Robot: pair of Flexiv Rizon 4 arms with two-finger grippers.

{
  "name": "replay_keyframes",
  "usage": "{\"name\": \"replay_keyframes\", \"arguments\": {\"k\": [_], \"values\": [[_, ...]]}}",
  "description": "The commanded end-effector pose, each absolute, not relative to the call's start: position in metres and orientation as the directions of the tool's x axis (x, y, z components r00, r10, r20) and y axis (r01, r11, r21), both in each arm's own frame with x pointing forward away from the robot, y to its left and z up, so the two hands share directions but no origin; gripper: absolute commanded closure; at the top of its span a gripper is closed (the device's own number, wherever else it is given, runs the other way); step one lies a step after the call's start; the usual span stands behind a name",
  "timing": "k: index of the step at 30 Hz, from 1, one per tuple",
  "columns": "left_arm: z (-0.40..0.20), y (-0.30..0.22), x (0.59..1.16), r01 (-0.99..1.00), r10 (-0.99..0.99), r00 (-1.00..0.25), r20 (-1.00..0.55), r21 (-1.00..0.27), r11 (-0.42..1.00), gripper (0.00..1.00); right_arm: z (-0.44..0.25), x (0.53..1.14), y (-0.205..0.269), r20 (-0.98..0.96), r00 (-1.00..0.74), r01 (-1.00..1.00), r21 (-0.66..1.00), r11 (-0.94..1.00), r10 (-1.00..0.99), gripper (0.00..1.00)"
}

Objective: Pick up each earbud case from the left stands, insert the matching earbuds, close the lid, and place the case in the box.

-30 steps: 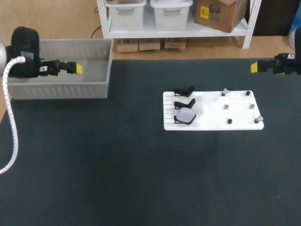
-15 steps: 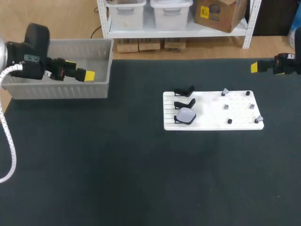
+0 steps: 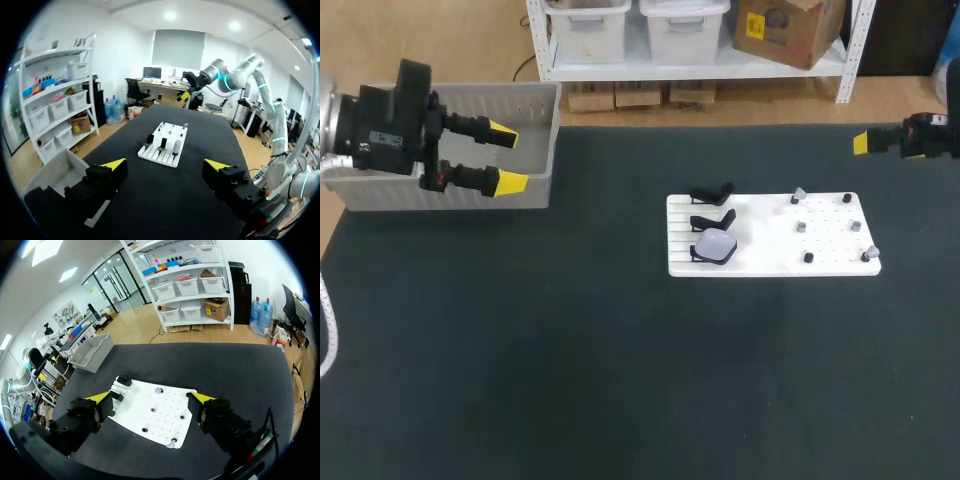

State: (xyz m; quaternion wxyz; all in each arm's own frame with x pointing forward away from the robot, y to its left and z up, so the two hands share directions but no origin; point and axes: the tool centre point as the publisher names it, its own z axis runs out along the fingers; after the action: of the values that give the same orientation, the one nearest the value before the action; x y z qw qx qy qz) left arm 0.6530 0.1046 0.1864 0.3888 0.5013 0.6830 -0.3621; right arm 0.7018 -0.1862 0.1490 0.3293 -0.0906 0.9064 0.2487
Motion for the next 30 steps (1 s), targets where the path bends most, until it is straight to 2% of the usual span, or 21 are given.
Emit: {"name": "replay_keyframes", "arguments": {"k": [1, 6, 18, 30], "values": [[0.184, 0.108, 0.658, 0.981, 0.365, -0.189, -0.912, -0.161, 0.106, 0.0, 0.149, 0.701, -0.186, -0.642, -0.767, -0.327, 0.389, 0.861, -0.001, 0.0], [0.175, 0.115, 0.656, 0.985, 0.401, -0.152, -0.904, -0.105, 0.137, 0.0, 0.149, 0.701, -0.186, -0.642, -0.767, -0.327, 0.389, 0.861, -0.001, 0.0], [0.128, 0.058, 0.645, 0.981, 0.464, -0.151, -0.873, -0.074, 0.179, 0.0, 0.149, 0.701, -0.186, -0.642, -0.767, -0.327, 0.389, 0.861, -0.001, 0.0], [0.103, 0.001, 0.649, 0.999, 0.445, -0.051, -0.894, -0.054, 0.007, 0.0, 0.149, 0.701, -0.186, -0.642, -0.767, -0.327, 0.389, 0.861, -0.001, 0.0]]}}
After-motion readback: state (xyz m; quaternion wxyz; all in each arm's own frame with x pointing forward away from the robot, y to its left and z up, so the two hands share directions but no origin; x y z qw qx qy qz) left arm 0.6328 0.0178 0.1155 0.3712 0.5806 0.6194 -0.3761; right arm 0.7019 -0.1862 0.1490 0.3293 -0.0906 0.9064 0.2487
